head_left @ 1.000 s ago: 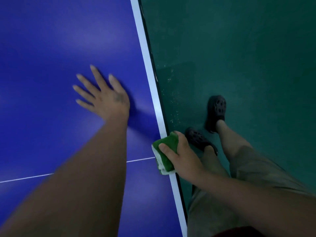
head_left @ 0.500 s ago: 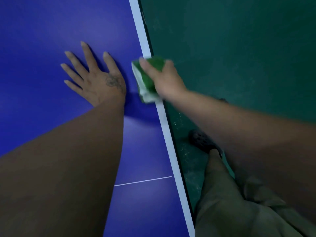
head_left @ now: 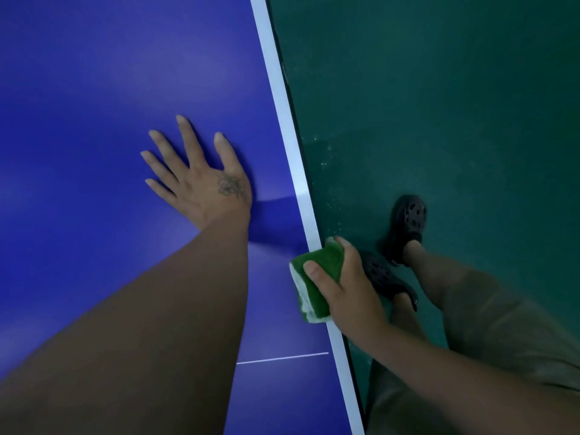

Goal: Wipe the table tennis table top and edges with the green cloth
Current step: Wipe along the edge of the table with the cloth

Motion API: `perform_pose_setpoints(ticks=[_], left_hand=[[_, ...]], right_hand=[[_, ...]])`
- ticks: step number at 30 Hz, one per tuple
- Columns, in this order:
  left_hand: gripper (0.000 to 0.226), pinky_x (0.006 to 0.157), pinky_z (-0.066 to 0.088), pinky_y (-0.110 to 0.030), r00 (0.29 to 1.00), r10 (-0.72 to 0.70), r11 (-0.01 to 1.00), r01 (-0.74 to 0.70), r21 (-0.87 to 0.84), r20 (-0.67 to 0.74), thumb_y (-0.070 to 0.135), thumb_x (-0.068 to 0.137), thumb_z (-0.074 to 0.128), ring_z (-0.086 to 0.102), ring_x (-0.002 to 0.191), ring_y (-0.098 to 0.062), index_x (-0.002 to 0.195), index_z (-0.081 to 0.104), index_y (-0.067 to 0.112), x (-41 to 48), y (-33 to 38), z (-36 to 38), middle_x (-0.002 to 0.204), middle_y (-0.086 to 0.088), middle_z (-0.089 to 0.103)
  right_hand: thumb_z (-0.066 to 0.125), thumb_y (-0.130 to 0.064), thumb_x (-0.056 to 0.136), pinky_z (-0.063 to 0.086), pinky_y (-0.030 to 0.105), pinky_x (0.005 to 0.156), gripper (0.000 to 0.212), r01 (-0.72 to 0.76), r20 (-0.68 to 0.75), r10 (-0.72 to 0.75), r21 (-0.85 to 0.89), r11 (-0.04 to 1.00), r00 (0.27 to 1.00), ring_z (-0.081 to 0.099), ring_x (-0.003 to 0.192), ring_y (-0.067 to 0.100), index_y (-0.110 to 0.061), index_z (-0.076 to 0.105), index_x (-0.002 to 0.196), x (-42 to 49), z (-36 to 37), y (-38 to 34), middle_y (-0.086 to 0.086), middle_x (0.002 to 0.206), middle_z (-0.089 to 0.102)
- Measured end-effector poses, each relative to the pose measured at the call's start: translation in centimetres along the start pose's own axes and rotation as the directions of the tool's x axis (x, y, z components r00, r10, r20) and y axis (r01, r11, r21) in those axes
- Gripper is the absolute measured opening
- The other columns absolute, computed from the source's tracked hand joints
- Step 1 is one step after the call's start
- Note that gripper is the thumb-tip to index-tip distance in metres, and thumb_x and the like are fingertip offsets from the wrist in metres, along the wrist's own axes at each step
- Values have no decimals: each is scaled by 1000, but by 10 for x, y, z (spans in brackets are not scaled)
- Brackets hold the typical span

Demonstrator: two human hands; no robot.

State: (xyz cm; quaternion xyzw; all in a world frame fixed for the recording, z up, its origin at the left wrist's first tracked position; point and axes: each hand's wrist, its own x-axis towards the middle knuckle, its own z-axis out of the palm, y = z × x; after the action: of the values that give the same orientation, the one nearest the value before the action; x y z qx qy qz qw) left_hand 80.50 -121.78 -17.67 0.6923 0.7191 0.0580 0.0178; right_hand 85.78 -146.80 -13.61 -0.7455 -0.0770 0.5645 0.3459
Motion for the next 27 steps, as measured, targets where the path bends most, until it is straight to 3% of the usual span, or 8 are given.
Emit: perform_pose_setpoints(ticks=[5,10,13,16,19,23,27], left_hand=[[69,135,4,-53,999,-2,1000,2,-2,38,73,106,24,7,168,-24,170,23,46,-1,1,-5,182,5,13],[69,135,3,-53,998,-2,1000,2,3,67,73,106,26,5,168,-23,170,22,47,1,1,-5,182,6,11],[68,135,5,-52,998,-13,1000,12,7,57,71,106,30,6,168,-22,170,25,46,-1,0,-4,181,7,13],[67,135,5,-56,998,6,1000,-6,-6,65,70,107,30,6,168,-23,170,24,45,0,1,-5,182,6,13],[66,133,3,-62,995,-11,1000,10,7,101,66,110,30,2,169,-26,172,19,43,-4,3,-12,182,3,8],[70,128,0,-73,992,-36,999,36,7,118,71,108,26,-3,168,-31,172,13,45,39,42,-4,183,1,3],[75,132,1,-64,998,2,1000,-1,-19,64,76,103,21,1,168,-31,171,16,46,145,115,20,182,1,7]], right_hand=[[56,-90,74,52,49,110,107,29,-54,-27,34,999,998,61,124,20,-25,38,157,42,4,-47,-2,142,55],[68,-76,91,56,51,104,78,148,-100,-142,48,988,985,68,116,29,-15,55,138,132,-1,-133,9,134,63],[67,-76,92,55,50,105,76,186,-122,-181,39,982,976,66,117,27,-15,55,136,171,-6,-175,7,134,62],[69,-74,92,53,50,107,79,200,-123,-196,20,980,973,63,122,28,-14,51,141,174,-7,-179,5,137,58],[70,-71,92,51,50,110,89,195,-20,-196,-19,981,980,59,128,27,-13,43,154,140,-15,-143,5,143,54],[59,-86,86,50,40,104,102,133,81,-129,-49,990,988,54,127,12,-29,27,164,85,-21,-84,-14,142,44],[60,-86,78,44,10,94,96,32,71,-39,102,994,997,54,124,-8,-45,29,159,57,-9,-60,-27,143,45]])
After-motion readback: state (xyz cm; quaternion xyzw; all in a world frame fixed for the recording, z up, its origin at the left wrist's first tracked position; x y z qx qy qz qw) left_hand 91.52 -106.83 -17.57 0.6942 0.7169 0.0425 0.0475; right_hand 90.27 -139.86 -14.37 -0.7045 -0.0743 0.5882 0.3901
